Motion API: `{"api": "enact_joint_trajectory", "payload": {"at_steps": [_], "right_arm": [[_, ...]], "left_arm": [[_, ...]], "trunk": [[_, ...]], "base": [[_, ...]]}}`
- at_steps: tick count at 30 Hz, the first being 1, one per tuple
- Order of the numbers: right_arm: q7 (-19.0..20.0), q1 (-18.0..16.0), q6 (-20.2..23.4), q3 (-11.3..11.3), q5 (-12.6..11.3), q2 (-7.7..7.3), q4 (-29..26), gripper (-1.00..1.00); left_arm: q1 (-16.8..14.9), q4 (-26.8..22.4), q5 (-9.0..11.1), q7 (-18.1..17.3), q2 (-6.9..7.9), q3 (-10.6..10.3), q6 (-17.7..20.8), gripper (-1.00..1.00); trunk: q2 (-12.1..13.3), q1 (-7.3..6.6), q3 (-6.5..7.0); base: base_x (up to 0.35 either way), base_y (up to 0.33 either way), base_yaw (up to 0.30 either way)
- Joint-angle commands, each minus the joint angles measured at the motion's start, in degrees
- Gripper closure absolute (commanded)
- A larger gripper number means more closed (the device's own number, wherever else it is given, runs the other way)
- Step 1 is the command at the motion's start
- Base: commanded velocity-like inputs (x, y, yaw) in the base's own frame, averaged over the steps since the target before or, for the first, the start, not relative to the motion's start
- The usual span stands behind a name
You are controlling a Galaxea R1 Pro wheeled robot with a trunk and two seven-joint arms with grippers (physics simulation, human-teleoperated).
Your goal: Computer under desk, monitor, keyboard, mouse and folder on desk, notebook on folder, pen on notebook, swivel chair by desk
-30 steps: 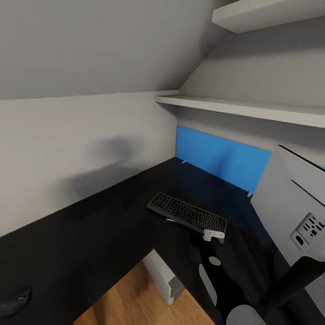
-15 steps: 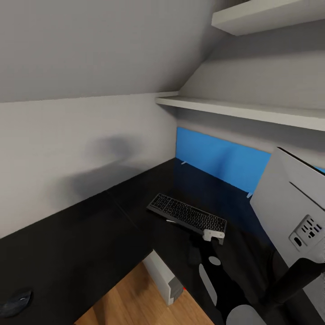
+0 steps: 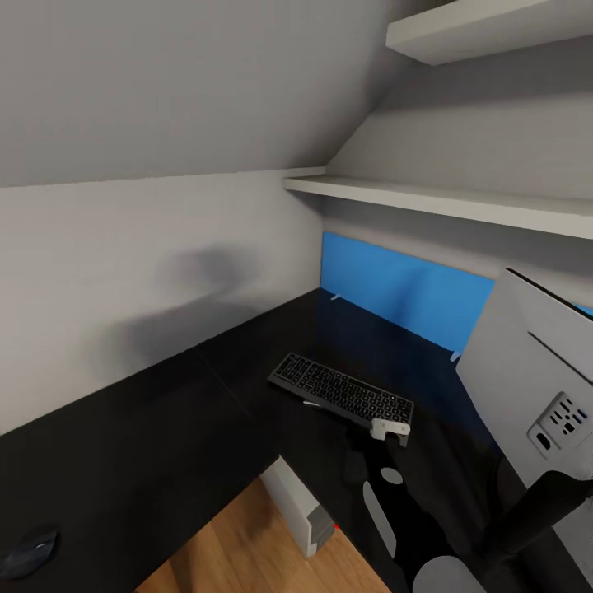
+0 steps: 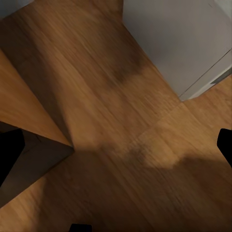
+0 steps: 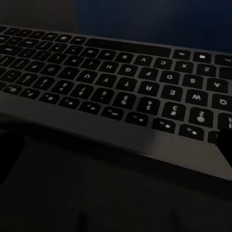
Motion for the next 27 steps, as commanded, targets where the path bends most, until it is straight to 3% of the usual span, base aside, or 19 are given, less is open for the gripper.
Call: {"api": "enact_joint_trajectory", "payload": {"at_steps": [1, 27], "right_arm": [[-0.3, -0.03, -0.22, 0.16, -0.27, -0.02, 0.03, -1.0], [-0.32, -0.01, -0.22, 0.15, -0.14, -0.03, 0.2, -1.0]], "left_arm": [[-0.04, 0.04, 0.27, 0.21, 0.0, -0.2, -0.19, -1.0], [-0.04, 0.05, 0.27, 0.21, 0.0, -0.2, -0.19, -1.0]], "trunk": [[-0.04, 0.0, -0.06], [-0.04, 0.0, -0.06]], "base": [[0.026, -0.02, 0.0], [0.093, -0.033, 0.0]]}}
